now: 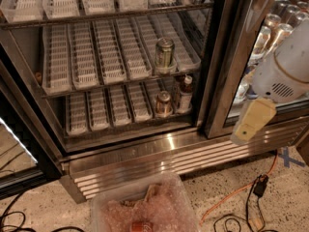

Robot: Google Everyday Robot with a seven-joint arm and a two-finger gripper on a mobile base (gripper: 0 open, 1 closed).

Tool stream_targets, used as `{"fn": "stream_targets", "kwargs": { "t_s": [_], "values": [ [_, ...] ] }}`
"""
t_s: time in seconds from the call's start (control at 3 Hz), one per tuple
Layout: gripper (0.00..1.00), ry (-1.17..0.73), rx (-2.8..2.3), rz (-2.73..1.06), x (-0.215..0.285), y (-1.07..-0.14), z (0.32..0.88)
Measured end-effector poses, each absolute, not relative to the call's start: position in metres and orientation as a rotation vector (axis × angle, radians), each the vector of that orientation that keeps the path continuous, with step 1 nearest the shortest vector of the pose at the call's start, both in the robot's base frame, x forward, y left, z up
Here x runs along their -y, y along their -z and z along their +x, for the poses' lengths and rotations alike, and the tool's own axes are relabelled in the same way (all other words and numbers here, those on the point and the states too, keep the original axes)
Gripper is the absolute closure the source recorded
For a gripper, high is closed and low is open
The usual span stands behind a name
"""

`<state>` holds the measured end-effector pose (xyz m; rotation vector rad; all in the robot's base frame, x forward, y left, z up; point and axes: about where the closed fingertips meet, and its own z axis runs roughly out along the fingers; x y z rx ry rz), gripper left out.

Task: Pick blue plastic bottle from bottom shelf of fridge

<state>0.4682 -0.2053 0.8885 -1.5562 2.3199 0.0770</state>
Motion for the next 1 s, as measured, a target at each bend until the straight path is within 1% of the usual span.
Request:
{"fn": "stream_targets", "kwargs": {
  "t_s": [0.33,1.0],
  "values": [
    [0.0,-0.183,-2.373,-1.46,0.187,-0.812,0.496],
    [0.0,-0.22,-2.373,-1.433,0.182,-0.793,0.506]
  ]
}}
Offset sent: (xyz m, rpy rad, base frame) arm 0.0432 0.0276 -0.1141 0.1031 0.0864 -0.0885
